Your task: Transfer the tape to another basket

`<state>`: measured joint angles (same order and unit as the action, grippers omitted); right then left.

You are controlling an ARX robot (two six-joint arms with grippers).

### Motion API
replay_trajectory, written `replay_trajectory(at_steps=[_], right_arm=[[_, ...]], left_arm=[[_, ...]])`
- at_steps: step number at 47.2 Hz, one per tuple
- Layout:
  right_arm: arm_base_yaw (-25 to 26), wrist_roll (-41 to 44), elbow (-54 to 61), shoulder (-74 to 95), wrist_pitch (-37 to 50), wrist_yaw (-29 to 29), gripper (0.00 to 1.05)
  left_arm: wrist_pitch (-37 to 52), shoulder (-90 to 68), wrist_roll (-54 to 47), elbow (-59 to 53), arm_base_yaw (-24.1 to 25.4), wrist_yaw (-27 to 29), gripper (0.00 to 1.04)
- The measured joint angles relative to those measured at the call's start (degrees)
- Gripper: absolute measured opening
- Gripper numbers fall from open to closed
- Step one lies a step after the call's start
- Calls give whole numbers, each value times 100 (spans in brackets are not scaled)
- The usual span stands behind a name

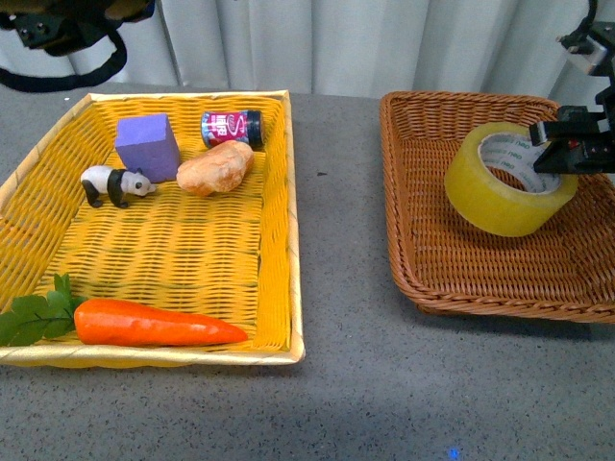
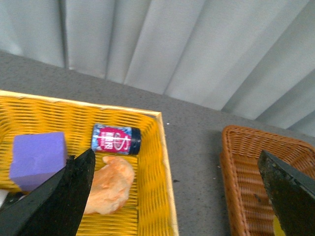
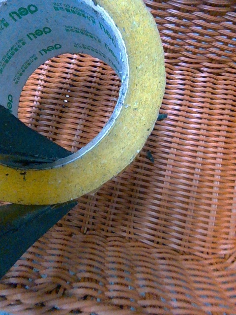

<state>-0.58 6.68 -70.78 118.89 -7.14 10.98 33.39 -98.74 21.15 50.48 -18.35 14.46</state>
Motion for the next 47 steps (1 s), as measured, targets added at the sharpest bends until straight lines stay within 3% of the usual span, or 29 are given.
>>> replay_trajectory(at_steps=[10, 15, 22, 27, 30, 34, 38, 42, 47], right_arm=[[-136, 0, -72, 101, 83, -63, 50], [-87, 0, 184, -72, 560, -221, 73], [26, 48, 660, -625, 1095, -485, 98], [68, 162, 822, -909, 1281, -442, 95], [66, 179, 848, -992, 1370, -461, 95], [39, -284, 2046, -1005, 4610, -1071, 77], [50, -444, 2876, -1156, 6181, -1113, 65], [61, -516, 3471, -1561, 7079, -1115, 52], [59, -566, 4181, -2378, 7453, -1113, 29]], left_arm=[[199, 9, -9, -297, 101, 407, 98], [356, 57, -7, -424, 238, 647, 98], [632, 98, -144, -570, 330, 1067, 98], [708, 109, -208, -623, 358, 977, 97], [1521, 107, -675, -918, 452, 306, 88], [2677, 446, -1530, -1735, 627, -326, 68], [2822, 791, -1797, -2153, 767, -424, 56], [2879, 1123, -1904, -2533, 905, -490, 43], [2889, 1652, -2002, -3112, 1045, -706, 20]])
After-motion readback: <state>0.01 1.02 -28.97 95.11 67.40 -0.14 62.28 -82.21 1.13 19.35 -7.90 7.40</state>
